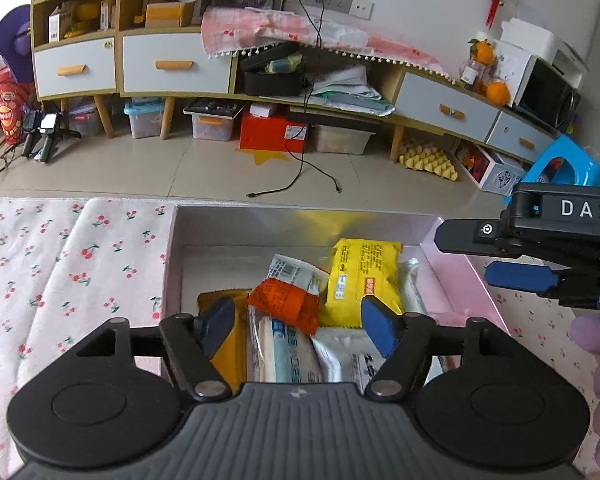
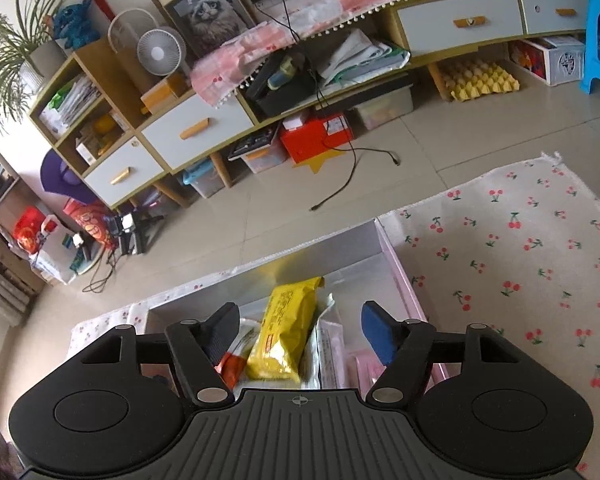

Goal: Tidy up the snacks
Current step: 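Open the left tool over the box while the right opens to drop the yellow packet, then withdraw both open tools from the box toward the remaining snacks, then grasp the red packet with the left tool while the right grasps the clear rice-cake packet, then carry the red packet with the left tool while the right carries the rice-cake packet to the box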

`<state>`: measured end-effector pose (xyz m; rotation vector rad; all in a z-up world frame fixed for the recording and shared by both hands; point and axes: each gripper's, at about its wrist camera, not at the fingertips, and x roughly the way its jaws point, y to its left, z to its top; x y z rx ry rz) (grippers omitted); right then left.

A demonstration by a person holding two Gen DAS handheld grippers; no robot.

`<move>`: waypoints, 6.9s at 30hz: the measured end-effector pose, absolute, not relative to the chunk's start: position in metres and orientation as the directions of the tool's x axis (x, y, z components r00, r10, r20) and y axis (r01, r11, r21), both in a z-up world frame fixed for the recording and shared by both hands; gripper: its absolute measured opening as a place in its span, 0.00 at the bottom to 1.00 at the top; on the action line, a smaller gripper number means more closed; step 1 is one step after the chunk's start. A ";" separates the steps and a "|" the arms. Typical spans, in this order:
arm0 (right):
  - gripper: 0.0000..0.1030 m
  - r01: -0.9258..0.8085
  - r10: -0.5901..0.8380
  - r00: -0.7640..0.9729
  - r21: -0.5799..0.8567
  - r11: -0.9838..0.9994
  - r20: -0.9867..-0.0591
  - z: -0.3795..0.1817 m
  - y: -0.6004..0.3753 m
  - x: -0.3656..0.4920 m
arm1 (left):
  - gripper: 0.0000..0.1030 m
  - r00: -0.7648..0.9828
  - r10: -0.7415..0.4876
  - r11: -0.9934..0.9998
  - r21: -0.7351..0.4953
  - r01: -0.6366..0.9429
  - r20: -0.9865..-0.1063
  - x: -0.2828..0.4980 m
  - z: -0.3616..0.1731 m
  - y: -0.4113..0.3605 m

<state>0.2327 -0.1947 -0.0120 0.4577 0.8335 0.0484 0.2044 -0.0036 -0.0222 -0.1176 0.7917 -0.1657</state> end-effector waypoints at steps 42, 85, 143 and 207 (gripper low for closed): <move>0.77 0.043 0.290 0.543 0.370 0.928 -0.788 0.012 -0.190 0.064 | 0.93 0.632 -0.204 0.979 -0.138 0.153 -0.748 0.080 0.000 0.014; 0.79 -0.079 0.209 0.437 0.194 0.978 -0.875 -0.043 -0.170 0.026 | 0.35 0.406 -0.391 0.732 -0.012 0.681 -0.826 -0.006 -0.070 -0.037; 0.27 0.000 0.235 0.440 0.262 0.965 -0.867 -0.049 -0.152 0.062 | 0.33 0.492 -0.297 0.923 -0.113 0.369 -0.819 0.032 -0.038 0.007; 0.29 -0.032 0.325 0.464 0.351 0.936 -0.824 -0.018 -0.141 0.097 | 0.33 0.635 -0.294 0.953 -0.270 0.137 -0.715 0.117 0.007 0.043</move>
